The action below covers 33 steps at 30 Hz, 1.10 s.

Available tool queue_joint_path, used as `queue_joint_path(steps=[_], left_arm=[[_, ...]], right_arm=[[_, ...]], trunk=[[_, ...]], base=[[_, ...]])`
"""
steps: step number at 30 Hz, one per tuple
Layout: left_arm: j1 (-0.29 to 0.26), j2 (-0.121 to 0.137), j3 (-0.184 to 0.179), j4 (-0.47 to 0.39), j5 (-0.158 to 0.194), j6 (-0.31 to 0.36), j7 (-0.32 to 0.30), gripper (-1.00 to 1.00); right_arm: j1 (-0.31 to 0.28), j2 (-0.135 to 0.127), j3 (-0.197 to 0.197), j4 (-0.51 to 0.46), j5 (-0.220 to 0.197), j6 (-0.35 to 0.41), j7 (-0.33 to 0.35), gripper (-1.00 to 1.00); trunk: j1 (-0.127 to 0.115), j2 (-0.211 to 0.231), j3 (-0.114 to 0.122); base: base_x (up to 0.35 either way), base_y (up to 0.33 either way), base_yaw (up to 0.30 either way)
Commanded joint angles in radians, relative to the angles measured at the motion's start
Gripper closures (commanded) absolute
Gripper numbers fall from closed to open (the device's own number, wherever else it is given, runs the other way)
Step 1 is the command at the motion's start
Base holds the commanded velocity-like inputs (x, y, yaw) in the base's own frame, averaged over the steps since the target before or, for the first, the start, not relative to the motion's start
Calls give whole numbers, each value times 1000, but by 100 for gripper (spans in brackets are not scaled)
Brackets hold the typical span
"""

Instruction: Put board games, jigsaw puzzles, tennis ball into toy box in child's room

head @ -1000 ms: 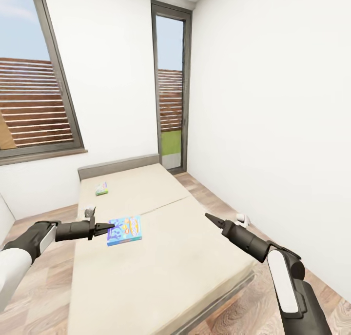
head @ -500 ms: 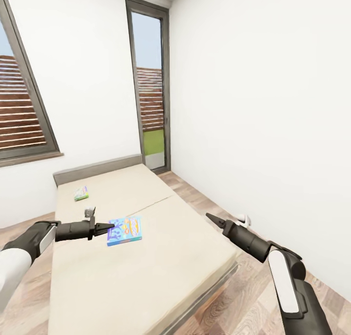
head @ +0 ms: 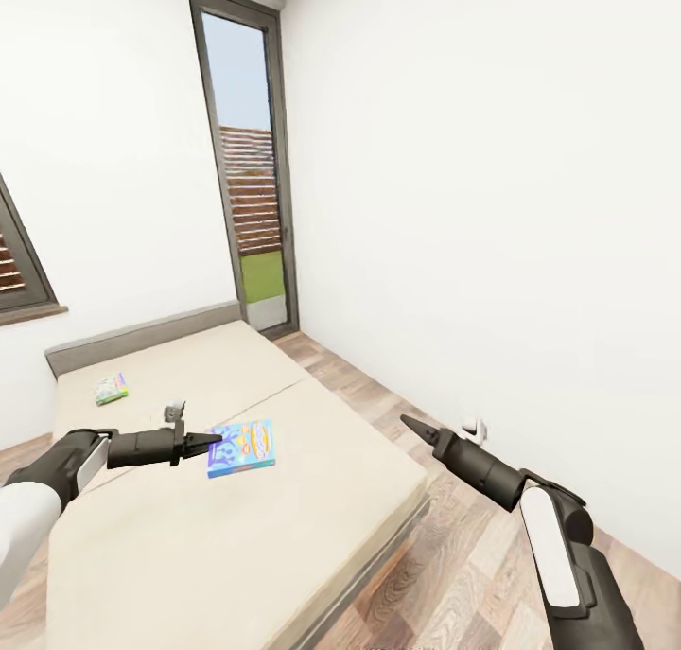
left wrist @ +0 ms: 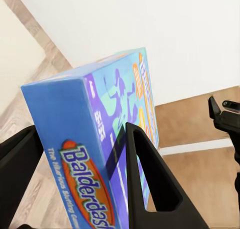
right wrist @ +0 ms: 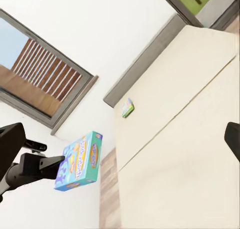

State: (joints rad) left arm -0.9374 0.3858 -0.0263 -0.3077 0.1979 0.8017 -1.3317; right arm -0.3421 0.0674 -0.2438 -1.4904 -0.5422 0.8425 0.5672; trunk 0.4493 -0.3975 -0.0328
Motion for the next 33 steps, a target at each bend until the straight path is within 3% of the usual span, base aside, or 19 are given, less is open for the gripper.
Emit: queue_joint_path(steps=[1, 33], left_arm=[[-1, 1, -1, -1, 6, 11, -2, 100], [0, 0, -2, -1, 6, 11, 3, 100]], right_arm=[[-1, 1, -3, 0, 0, 7, 4, -100], [-1, 1, -3, 25, 1, 6, 3, -100]], trunk=[[1, -3, -3], [1, -3, -4]], base=[[0, 0, -264], [0, 0, -275]])
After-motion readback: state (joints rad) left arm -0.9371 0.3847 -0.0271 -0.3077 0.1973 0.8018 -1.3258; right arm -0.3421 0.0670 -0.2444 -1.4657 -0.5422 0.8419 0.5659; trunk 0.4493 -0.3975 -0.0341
